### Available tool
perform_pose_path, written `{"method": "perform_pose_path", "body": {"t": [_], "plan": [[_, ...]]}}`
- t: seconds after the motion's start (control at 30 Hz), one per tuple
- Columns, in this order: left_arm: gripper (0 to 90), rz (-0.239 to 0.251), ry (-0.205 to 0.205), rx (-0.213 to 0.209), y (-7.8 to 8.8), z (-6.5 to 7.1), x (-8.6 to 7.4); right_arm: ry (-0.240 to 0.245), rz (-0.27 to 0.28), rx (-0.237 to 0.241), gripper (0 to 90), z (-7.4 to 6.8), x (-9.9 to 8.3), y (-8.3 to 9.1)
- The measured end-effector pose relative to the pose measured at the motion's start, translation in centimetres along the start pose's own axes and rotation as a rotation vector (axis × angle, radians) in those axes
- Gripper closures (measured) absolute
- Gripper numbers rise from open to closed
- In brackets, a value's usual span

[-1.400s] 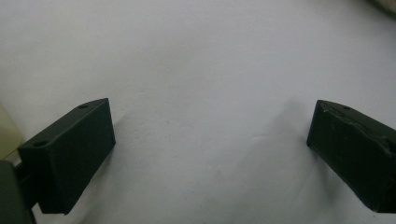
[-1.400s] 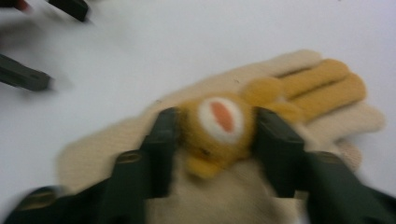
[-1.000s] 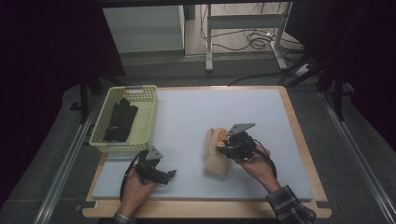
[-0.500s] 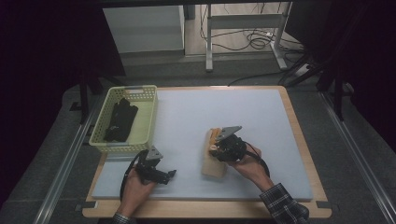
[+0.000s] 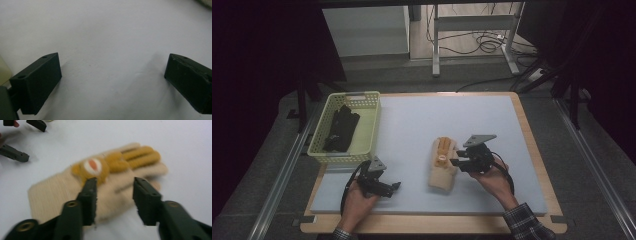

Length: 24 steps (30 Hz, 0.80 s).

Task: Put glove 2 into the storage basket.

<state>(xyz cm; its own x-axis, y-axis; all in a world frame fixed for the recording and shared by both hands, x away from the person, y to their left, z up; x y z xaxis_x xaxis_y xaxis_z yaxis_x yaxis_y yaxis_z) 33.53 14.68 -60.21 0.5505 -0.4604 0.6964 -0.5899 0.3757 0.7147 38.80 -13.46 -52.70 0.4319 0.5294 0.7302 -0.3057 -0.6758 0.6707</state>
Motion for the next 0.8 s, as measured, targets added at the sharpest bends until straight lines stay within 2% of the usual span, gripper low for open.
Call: {"method": "perform_pose_path", "body": {"t": [0.1,0.23,0.33,0.5,0.8], "plan": [[0.9,0.0,0.003,-0.001,0.0,0.0,0.0,-0.028,0.001,0.01,77.2,0.3,-1.6,0.3],[0.9,0.0,0.003,-0.001,0.0,0.0,0.0,-0.033,0.0,0.042,87.5,-0.2,-3.3,-0.1],[0.9,0.0,0.003,0.0,0.0,0.0,0.0,-0.024,-0.021,0.06,88.4,-0.9,-4.4,-0.7],[1.0,0.0,0.003,-0.001,0.0,0.0,0.0,-0.016,-0.043,0.078,88.5,-1.6,-5.2,-1.7],[1.0,-0.001,0.003,-0.001,0.0,0.0,0.0,-0.002,-0.034,0.099,88.3,-2.7,-4.3,-3.6]]}}
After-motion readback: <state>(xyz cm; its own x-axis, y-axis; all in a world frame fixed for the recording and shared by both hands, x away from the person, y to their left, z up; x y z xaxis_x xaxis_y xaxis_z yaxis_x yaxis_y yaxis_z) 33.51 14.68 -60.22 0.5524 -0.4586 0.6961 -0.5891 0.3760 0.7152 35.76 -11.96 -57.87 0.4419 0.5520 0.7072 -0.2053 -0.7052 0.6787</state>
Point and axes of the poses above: each handheld gripper's, and its own axes: y roughly backward along the jaws, x roughly out of its top, z roughly to its right, the point moved 7 cm from there along -y, roughly forward along the jaws, and after that the axes turned 8 degrees about x, right-handed, at the moved point
